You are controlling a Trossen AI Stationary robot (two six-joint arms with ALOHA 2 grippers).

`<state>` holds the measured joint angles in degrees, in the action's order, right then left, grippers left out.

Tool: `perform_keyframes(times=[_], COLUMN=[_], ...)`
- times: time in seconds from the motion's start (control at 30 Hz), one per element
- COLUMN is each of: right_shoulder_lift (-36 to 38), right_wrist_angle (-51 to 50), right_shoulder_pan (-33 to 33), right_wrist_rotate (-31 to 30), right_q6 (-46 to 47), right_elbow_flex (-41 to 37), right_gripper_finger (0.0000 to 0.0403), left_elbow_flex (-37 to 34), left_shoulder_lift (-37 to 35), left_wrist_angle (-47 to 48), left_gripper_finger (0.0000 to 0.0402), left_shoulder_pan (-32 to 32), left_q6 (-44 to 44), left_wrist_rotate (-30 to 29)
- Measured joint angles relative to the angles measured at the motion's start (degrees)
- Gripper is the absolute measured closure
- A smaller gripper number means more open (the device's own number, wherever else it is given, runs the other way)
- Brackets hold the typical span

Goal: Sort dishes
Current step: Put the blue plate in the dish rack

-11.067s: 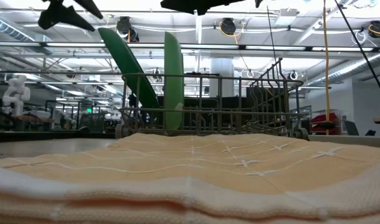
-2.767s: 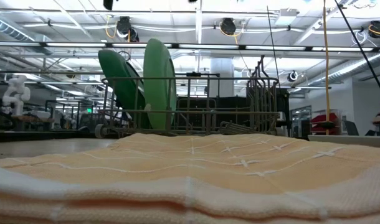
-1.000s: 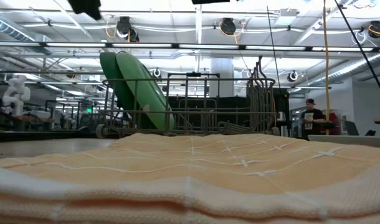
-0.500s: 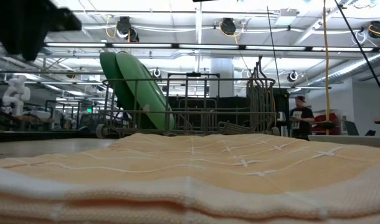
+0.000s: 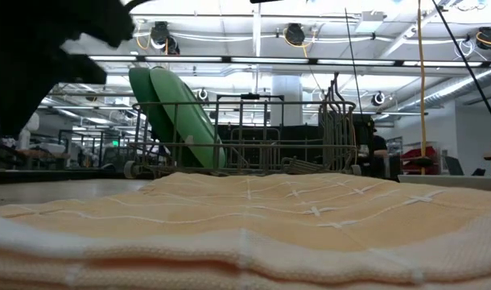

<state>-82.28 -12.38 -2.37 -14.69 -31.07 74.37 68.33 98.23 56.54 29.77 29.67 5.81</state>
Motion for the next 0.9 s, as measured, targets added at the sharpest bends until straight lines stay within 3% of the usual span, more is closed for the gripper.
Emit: perform_keyframes(times=[0.33,0.67,0.77,0.9], right_shoulder_lift=[0.0,0.0,0.0,0.0], right_wrist_angle=[-0.4,-0.4,-0.3,-0.3], right_shoulder_pan=[0.0,0.0,0.0,0.0], right_wrist_rotate=[0.0,0.0,0.0,0.0], right_q6=[0.0,0.4,0.4,0.4], right_elbow_flex=[0.0,0.0,0.0,0.0], right_gripper_finger=[0.0250,0.0250,0.0250,0.0250], left_elbow_flex=[-4.3,-7.0,-7.0,-7.0], left_shoulder_lift=[0.1,0.1,0.1,0.1], left_wrist_angle=[-6.3,-11.1,-11.2,-11.2], left_gripper_finger=[0.0291,0.0230,0.0236,0.0275], left_shoulder_pan=[0.8,0.8,0.8,0.7], left_q6=[1.3,-1.7,-3.1,-5.3], left_wrist_rotate=[1.0,3.8,3.6,3.0])
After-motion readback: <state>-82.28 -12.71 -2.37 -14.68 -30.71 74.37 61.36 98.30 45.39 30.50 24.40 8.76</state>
